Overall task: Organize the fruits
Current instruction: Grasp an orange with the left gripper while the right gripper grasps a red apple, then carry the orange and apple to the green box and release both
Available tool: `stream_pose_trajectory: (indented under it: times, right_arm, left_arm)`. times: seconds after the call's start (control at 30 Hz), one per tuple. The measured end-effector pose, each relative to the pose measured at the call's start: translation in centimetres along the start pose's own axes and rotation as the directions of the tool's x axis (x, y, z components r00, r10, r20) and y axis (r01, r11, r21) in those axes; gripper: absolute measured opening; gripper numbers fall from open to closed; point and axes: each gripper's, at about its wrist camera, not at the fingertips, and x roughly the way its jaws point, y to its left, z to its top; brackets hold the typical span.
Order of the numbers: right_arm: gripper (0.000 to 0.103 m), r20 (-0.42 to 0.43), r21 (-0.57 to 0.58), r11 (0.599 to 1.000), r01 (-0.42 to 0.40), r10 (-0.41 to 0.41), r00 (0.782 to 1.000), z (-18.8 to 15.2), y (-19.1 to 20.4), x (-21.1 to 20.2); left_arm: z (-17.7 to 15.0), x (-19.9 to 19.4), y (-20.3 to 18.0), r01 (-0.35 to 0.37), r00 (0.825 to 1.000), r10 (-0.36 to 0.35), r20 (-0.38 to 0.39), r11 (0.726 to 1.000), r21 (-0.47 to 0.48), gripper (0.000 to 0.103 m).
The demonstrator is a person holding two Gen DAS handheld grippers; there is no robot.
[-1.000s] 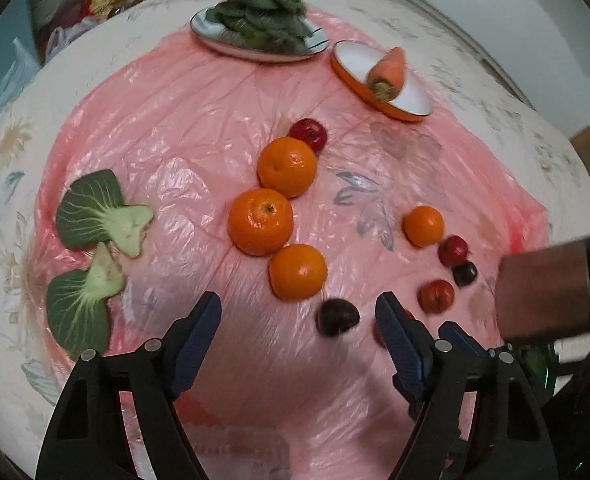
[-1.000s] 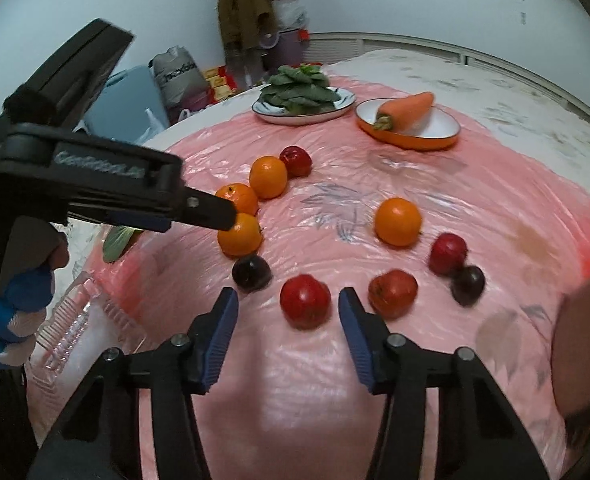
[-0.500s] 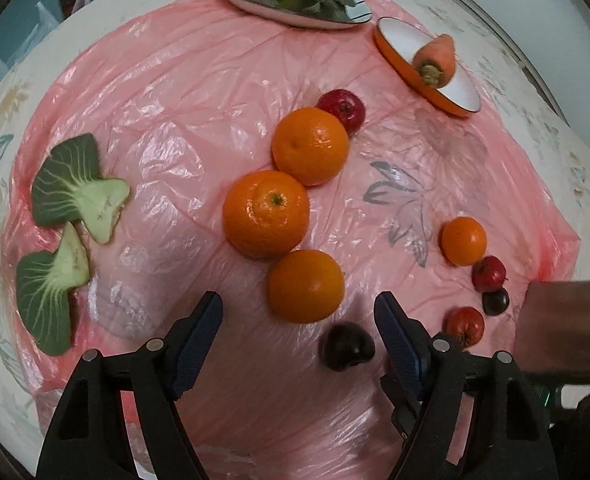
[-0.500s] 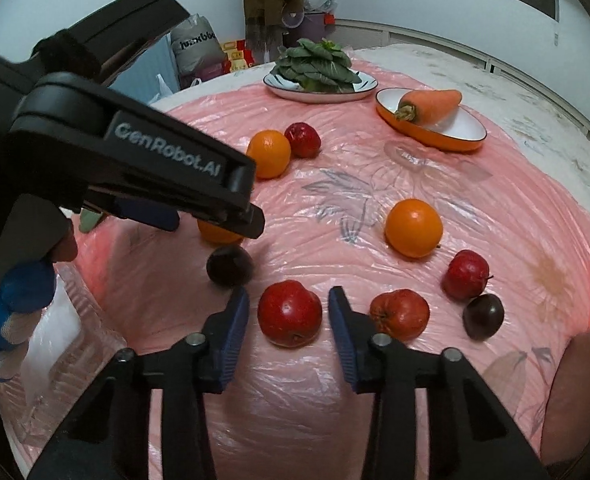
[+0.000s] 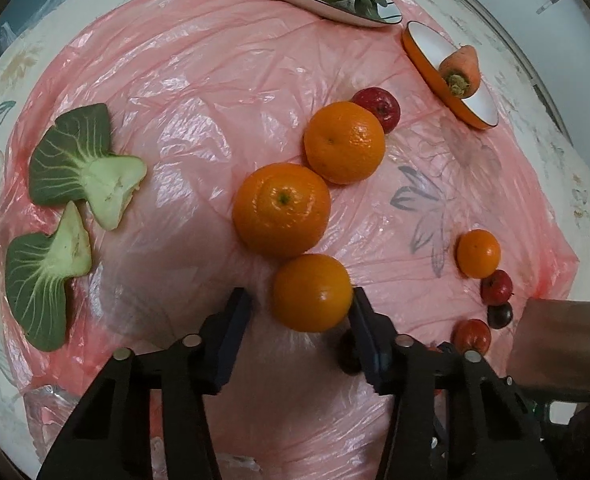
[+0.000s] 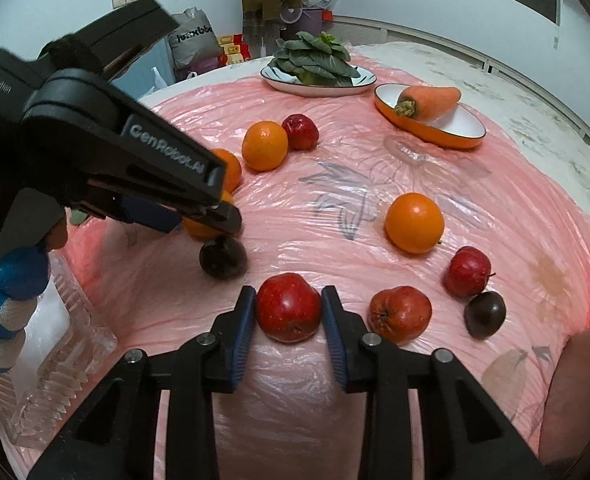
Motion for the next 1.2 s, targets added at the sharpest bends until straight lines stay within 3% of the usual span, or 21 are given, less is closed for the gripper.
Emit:
stream_pose_trajectory:
  times: [0.13,0.63,0.93,1.2]
  right_arm:
    - [0.029,0.005,0.026,1.000,0.004,-0.005,1.000,-0.1,0.0,-0.6]
    - [0.029,0.032,0.138,0.990,-0.004,0.000,0.999,-1.7,1.6,-3.6]
    - [0.029,0.064,0.252,0.967,-0.021,0.005,0.998,-4.8,1.7,-6.4]
    - [0.029,0.054,0.328,0.945,-0.009,-0.009,0.999,-8.3,1.9,-8.2]
  left_arm:
    - [-0.5,-0.9,0.5,0.037,0.999,-0.037,0.008,0.999,0.013,0.033]
    - [-1.1,-3.0,2.5,0.190,0.982,-0.190,0.014,0.982,-0.010,0.032]
    - [-1.5,-4.5,2.8,0.259,0.965,-0.259,0.032,0.966,0.015,0.032]
    - [-2.9,-4.3,3.7,0.279,0.960,-0.279,0.005,0.960,0.029,0.032]
